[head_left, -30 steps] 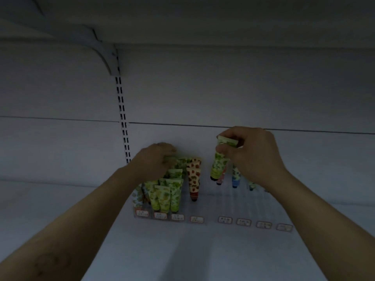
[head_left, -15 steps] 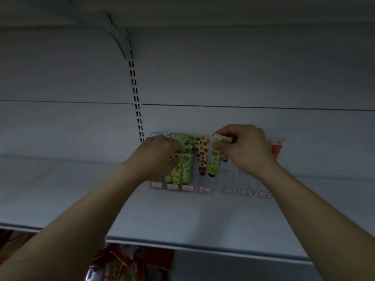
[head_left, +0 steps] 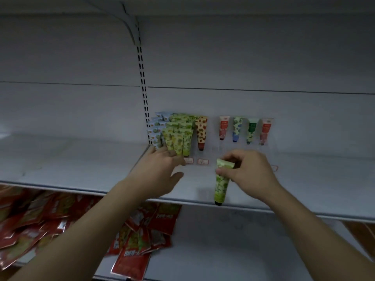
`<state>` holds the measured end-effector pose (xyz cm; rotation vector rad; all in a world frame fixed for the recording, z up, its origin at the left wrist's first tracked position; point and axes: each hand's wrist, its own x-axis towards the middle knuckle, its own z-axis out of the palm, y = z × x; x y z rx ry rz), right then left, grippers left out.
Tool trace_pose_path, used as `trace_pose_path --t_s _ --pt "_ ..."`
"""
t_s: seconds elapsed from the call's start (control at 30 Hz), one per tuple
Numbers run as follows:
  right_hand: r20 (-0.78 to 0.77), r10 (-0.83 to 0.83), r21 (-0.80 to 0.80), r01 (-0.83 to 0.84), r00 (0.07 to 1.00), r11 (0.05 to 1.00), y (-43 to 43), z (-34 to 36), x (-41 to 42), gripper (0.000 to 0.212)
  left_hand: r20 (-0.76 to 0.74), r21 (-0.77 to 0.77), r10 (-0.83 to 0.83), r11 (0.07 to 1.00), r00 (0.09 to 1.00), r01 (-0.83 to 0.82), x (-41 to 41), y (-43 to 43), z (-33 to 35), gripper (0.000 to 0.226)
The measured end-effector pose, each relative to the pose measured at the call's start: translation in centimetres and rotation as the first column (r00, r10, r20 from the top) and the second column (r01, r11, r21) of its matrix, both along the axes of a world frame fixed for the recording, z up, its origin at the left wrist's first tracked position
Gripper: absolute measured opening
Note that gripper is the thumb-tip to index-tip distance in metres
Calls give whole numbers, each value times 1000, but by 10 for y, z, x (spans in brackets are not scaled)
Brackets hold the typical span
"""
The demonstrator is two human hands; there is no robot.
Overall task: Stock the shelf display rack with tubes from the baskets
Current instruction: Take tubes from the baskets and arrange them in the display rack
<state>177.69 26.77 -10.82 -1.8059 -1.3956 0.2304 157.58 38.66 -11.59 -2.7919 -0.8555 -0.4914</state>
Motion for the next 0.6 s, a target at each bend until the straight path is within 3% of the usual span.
trace_pose_path --t_s 0.27,0.6 --pt "59 154 -233 -137 986 963 -29 -53 -40 11 -45 -137 -94 987 995 87 -12 -42 -62 26" --pt "0 169 -347 -159 986 925 -18 -120 -61 9 -234 -344 -14 936 972 -70 -27 -46 -127 29"
